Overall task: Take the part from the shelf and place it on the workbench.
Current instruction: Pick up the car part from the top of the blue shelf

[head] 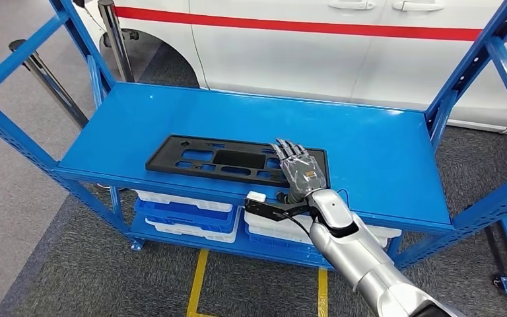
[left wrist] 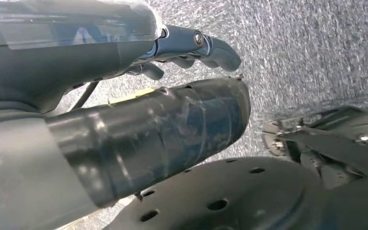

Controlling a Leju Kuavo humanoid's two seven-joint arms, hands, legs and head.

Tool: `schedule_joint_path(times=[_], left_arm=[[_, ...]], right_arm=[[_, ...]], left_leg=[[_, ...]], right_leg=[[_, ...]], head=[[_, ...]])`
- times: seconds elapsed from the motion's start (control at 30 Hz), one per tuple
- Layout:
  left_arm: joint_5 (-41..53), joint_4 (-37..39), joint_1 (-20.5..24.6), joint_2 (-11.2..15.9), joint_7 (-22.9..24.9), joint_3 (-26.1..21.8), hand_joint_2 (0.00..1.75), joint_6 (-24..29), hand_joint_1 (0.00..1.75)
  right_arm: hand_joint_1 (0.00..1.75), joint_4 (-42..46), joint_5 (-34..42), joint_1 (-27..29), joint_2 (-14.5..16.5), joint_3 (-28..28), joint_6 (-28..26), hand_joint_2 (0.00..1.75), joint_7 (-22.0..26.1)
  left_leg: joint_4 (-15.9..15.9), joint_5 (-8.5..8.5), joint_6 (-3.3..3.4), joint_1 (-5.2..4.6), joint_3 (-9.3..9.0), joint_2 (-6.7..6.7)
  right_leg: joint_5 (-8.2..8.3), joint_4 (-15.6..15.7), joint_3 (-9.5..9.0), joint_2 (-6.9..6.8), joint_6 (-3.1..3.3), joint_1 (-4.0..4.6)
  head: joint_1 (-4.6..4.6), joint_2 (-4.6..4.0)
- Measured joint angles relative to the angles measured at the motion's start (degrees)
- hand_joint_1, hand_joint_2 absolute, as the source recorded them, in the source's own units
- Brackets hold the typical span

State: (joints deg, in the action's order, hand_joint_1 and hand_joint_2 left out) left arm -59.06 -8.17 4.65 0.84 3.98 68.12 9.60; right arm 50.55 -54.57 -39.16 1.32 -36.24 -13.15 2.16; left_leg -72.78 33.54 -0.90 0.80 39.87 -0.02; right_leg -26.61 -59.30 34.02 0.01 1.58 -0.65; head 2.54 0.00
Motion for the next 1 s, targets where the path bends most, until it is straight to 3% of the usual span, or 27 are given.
schedule_joint_path(times=[0.03, 0.07, 0.13, 0.2, 0.3, 0.37, 0.4, 0.47, 0.53, 0.57, 0.6, 0.63, 0.7, 0.73, 0.87, 0.9, 1.0], left_arm=[[-0.1, 0.0, 0.0, 0.0, 0.0, 0.0, 0.00, 0.0, 0.00], [-0.1, 0.0, 0.0, 0.0, 0.0, 0.1, 0.00, 0.0, 0.00], [-0.2, 0.0, 0.0, 0.0, 0.0, 0.2, 0.00, 0.0, 0.00], [-0.3, 0.0, 0.0, 0.1, 0.0, 0.3, 0.00, 0.1, 0.00], [-0.4, 0.0, 0.1, 0.1, -0.1, 0.5, 0.00, 0.1, 0.00], [-0.6, 0.0, 0.1, 0.1, -0.1, 0.5, 0.00, 0.1, 0.00], [-0.7, 0.0, 0.1, 0.1, -0.1, 0.6, 0.00, 0.1, 0.00], [-0.8, 0.0, 0.2, 0.1, -0.2, 0.7, 0.00, 0.1, 0.00], [-0.8, 0.0, 0.2, 0.2, -0.2, 0.8, 0.00, 0.0, 0.00], [-0.8, 0.0, 0.2, 0.2, -0.2, 0.9, 0.00, 0.0, 0.00], [-0.8, 0.0, 0.2, 0.2, -0.2, 1.0, 0.00, 0.0, 0.00], [-0.8, 0.0, 0.2, 0.2, -0.2, 1.0, 0.00, 0.0, 0.00], [-0.8, 0.0, 0.3, 0.2, -0.1, 1.2, 0.00, 0.0, 0.00], [-0.8, 0.0, 0.3, 0.2, -0.1, 1.3, 0.00, 0.0, 0.00], [-0.9, 0.0, 0.3, 0.2, 0.1, 1.5, 0.00, 0.0, 0.00], [-0.9, 0.0, 0.3, 0.2, 0.1, 1.5, 0.00, 0.0, 0.00], [-1.1, 0.0, 0.3, 0.2, 0.2, 1.6, 0.00, -0.1, 0.00]], right_arm=[[0.00, -0.1, 0.0, 0.0, 0.0, 0.0, 0.3, 1.75, 0.0], [0.00, -0.1, 0.1, 0.0, 0.0, 0.0, 0.7, 1.75, 0.0], [0.00, -0.2, 0.3, -0.2, 0.1, 0.0, 1.4, 1.75, 0.1], [0.00, -0.3, 0.4, -0.5, 0.1, 0.0, 1.9, 1.75, 0.3], [0.00, -0.9, 0.8, -1.1, 0.1, 0.0, 2.6, 1.75, 0.4], [0.00, -1.6, 1.0, -1.9, 0.1, 0.0, 3.2, 1.75, 0.5], [0.00, -2.2, 1.1, -2.5, 0.1, 0.0, 3.5, 1.75, 0.6], [0.00, -3.5, 1.2, -3.6, 0.1, 0.0, 4.1, 1.75, 0.7], [0.00, -4.8, 1.2, -4.1, 0.1, 0.0, 4.5, 1.75, 0.8], [0.00, -5.4, 1.2, -4.3, 0.1, 0.0, 4.6, 1.75, 0.8], [0.00, -5.9, 1.2, -4.6, 0.1, 0.0, 4.8, 1.75, 0.9], [0.00, -6.4, 1.2, -5.1, 0.2, -0.1, 5.0, 1.75, 1.0], [0.00, -7.4, 1.2, -6.1, 0.4, -0.1, 5.3, 1.75, 1.2], [0.00, -7.8, 1.2, -6.5, 0.5, -0.1, 5.4, 1.75, 1.3], [0.00, -9.0, 1.2, -7.1, 0.9, -0.1, 5.5, 1.75, 1.4], [0.20, -9.2, 1.2, -7.3, 1.1, -0.1, 5.5, 1.75, 1.4], [1.44, -10.2, 1.4, -7.7, 1.6, -0.2, 5.9, 1.75, 1.9]], left_leg=[[-1.4, -0.06, -0.06, 0.00, 0.79, 0.00], [-0.6, -1.26, -0.01, 0.00, 0.54, 0.00], [6.6, -5.42, 0.41, -0.04, -2.63, -0.01], [12.8, -7.64, 0.95, -0.31, -5.46, -0.03], [14.3, -7.58, 1.59, -0.47, -6.00, -0.14], [14.8, -7.87, 2.23, -0.18, -6.21, -0.09], [15.1, -8.01, 2.57, -0.02, -6.33, -0.03], [15.1, -8.01, 2.96, -0.03, -6.37, 0.06], [15.0, -7.90, 3.04, -0.05, -6.42, -0.01], [14.9, -7.81, 3.03, -0.05, -6.46, -0.08], [14.7, -7.66, 2.96, -0.05, -6.52, -0.14], [14.5, -7.44, 2.83, -0.04, -6.57, -0.19], [14.0, -7.03, 2.37, -0.26, -6.44, -0.23], [13.8, -6.93, 2.09, -0.35, -6.34, -0.24], [13.1, -6.18, 0.85, -0.20, -5.99, -0.23], [11.4, -5.04, 0.56, -0.15, -5.25, -0.21], [1.0, -0.29, 0.00, -0.05, -0.32, -0.18]], right_leg=[[-0.04, 0.0, -0.03, 0.00, 0.03, 0.03], [-0.10, -0.1, -0.11, 0.03, 0.03, 0.04], [-0.31, -0.1, -0.41, 0.14, -0.12, 0.04], [-0.47, -0.2, -0.45, 0.23, -0.51, 0.18], [-0.41, 0.0, -0.27, 0.18, -1.36, 0.34], [-1.32, -1.1, 0.15, 0.12, -1.94, 0.35], [-2.56, -3.1, 1.06, 0.11, -2.15, 0.34], [-5.96, -10.1, 4.43, 0.09, -2.41, 0.21], [-7.37, -15.7, 7.39, 0.08, -2.58, 0.06], [-6.49, -15.6, 7.59, 0.08, -2.60, -0.03], [-4.56, -13.3, 6.65, 0.06, -2.56, -0.11], [-2.31, -9.4, 5.00, 0.02, -2.43, -0.17], [0.19, -2.9, 1.98, 0.01, -2.11, -0.01], [0.37, -1.4, 1.31, 0.04, -1.96, 0.10], [0.34, -0.5, 0.98, 0.13, -0.81, 0.04], [0.44, -0.3, 0.89, 0.12, -0.49, -0.10], [0.44, -0.2, 0.84, 0.05, -0.06, -0.06]], head=[[0.00, 0.00], [0.00, 0.00], [0.00, 0.00], [0.00, 0.00], [0.03, 0.00], [0.07, 0.00], [0.08, 0.00], [0.10, 0.00], [0.10, 0.00], [0.10, 0.00], [0.10, 0.00], [0.10, 0.00], [0.10, 0.00], [0.08, 0.00], [0.02, 0.00], [0.02, 0.00], [0.01, 0.00]])
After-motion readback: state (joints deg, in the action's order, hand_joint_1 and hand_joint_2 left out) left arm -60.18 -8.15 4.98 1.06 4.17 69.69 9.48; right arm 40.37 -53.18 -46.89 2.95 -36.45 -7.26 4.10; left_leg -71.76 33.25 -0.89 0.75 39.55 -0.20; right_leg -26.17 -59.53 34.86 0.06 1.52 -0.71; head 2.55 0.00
